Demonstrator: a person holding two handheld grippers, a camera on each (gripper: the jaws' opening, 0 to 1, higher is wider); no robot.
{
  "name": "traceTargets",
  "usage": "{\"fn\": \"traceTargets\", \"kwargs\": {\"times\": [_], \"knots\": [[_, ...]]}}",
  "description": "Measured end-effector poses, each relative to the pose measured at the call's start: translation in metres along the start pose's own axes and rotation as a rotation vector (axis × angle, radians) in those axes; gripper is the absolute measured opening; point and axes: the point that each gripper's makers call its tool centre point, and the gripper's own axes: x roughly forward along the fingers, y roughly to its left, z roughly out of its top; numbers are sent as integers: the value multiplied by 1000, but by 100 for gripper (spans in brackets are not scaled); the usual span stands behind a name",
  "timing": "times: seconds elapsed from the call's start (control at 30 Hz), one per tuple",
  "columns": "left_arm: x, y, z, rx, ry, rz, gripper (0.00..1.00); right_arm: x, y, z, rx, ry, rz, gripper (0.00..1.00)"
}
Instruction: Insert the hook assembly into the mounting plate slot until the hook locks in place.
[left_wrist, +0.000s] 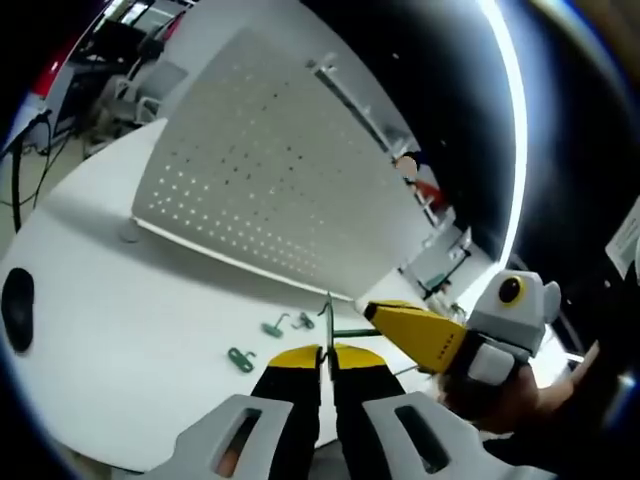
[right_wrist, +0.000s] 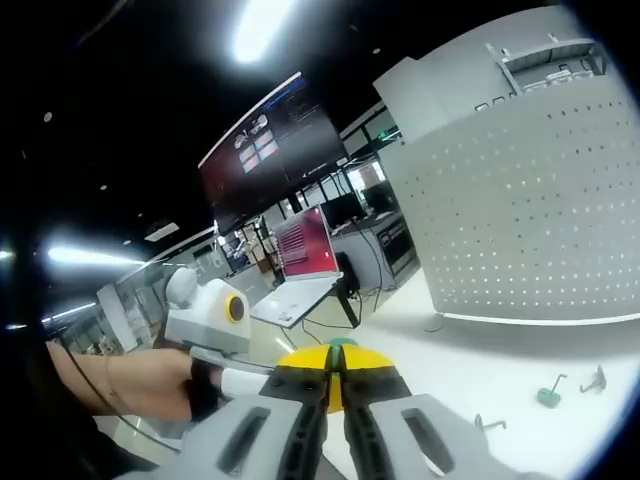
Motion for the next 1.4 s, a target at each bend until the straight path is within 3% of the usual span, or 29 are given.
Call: {"fn": "traceTargets", "kwargs": {"times": [0.17, 0.27, 0.33, 0.4, 0.57, 0.7, 0.8, 1.13, 1.4], "knots": [[1, 0, 3, 12, 0, 12, 1, 0, -3, 3, 8, 7, -18, 1], [-1, 1, 13, 52, -32, 32, 1, -7, -1, 28, 99, -67, -1, 9], [-2, 2, 22, 106, -63, 38, 1, -9, 0, 34, 88, -48, 8, 11], [-2, 5, 24, 150, -55, 57, 1, -10, 2, 39, 78, -46, 12, 11], [0, 2, 33, 222, -77, 60, 1, -1, 1, 25, 59, 27, 3, 11], [3, -6, 36, 319, -81, 52, 1, 2, -4, 19, 108, 26, -11, 11], [2, -8, 38, 353, -96, 62, 1, 4, -3, 16, 89, 37, -15, 10], [3, -13, 48, 472, -134, 83, 1, 5, -5, 22, 126, 4, -24, 4], [2, -14, 55, 495, -154, 102, 1, 8, -6, 30, 84, -39, -35, 1]]}}
